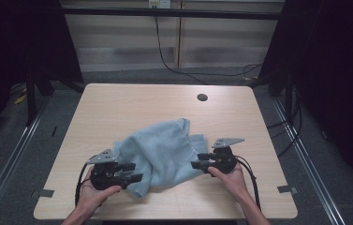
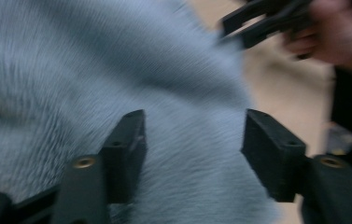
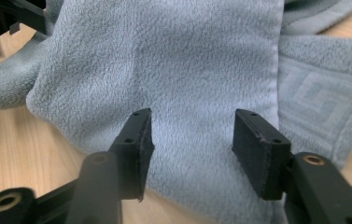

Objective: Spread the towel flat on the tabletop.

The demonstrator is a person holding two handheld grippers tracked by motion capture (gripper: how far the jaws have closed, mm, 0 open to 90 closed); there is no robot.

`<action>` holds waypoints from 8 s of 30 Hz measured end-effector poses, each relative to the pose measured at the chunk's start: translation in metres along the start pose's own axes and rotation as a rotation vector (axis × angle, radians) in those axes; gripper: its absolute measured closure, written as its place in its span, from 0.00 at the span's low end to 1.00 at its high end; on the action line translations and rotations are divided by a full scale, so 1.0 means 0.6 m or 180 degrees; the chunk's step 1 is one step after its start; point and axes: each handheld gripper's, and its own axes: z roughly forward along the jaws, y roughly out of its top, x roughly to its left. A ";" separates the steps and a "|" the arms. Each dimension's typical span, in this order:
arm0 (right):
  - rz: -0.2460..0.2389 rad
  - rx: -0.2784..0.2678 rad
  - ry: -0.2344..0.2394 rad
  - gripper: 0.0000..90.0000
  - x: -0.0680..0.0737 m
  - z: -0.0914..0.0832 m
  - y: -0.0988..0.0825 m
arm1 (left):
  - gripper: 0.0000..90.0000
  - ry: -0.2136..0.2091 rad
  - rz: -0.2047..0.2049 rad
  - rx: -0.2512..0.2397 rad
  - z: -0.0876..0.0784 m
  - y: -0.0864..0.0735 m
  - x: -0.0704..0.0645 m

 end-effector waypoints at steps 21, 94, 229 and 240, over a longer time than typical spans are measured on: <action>-0.0582 0.0355 -0.0296 0.41 0.020 0.023 -0.031 | 0.37 0.0078 0.0437 0.0302 0.040 -0.022 0.022; -0.0042 -0.0402 -0.0508 0.62 -0.055 -0.081 0.048 | 0.65 0.0277 -0.0036 -0.0565 -0.061 0.065 0.079; -0.0009 -0.0744 -0.0476 0.59 -0.098 -0.003 0.279 | 0.52 0.1025 -0.0323 -0.0563 -0.046 0.258 0.216; 0.0006 -0.0106 0.0014 0.84 -0.055 0.048 0.122 | 0.73 0.0423 -0.0035 -0.0054 -0.005 0.096 0.152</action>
